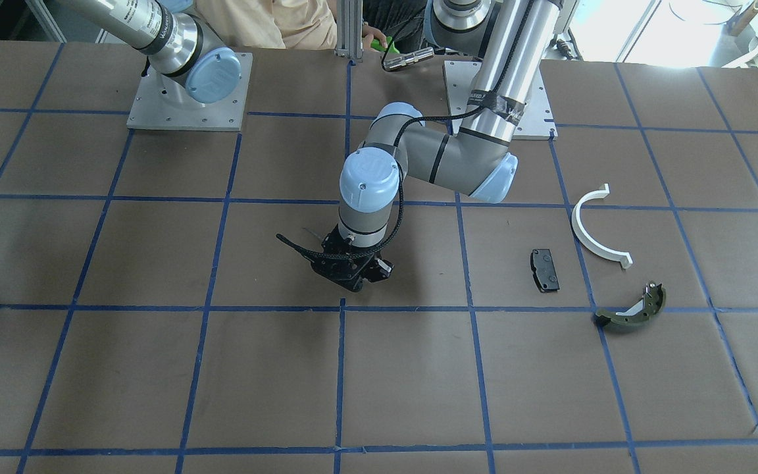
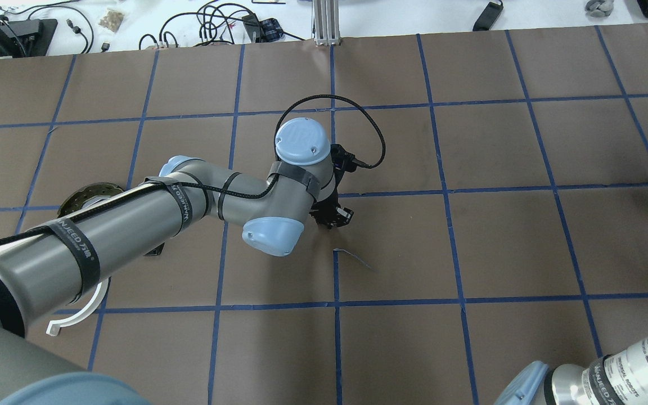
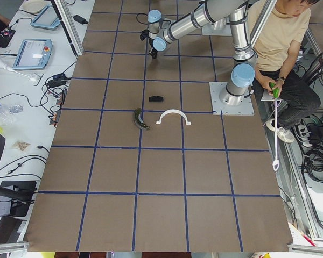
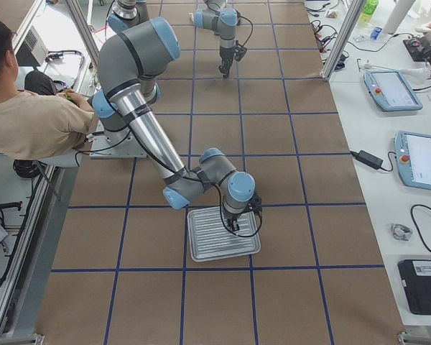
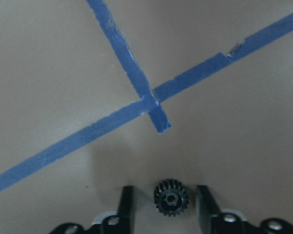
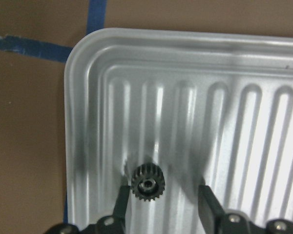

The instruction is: Place bearing gear from tray to pile

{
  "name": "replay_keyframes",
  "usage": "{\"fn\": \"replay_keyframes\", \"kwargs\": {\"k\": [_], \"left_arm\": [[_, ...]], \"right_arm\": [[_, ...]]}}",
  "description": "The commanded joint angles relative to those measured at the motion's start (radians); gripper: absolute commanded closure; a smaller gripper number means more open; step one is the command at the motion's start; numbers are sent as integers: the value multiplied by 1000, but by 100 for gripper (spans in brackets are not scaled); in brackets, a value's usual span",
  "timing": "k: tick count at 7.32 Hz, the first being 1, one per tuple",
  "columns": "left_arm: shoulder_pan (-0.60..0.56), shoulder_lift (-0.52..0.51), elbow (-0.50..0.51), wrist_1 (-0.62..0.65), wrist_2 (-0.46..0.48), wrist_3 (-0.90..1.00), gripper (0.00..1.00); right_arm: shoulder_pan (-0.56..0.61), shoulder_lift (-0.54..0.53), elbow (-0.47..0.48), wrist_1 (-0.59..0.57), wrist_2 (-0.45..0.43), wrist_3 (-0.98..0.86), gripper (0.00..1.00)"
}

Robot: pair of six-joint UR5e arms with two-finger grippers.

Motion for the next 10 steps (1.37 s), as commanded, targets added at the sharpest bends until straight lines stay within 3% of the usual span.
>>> {"fn": "replay_keyframes", "kwargs": {"k": [1,6,7,10], "left_arm": [[2,26,-1,-1,2,2,93],[140,147,-96,-33,31,-271,93],[192,181,-103,-88,40,-271,99],[372,282,-101,-257,66,-162,100]], "right_arm": [[4,-2,-4,3,6,1,48],[9,-2,-1,8,12,29,43],[10,-2,1,8,12,33,49],[11,-2,-1,6,32,33,60]]}}
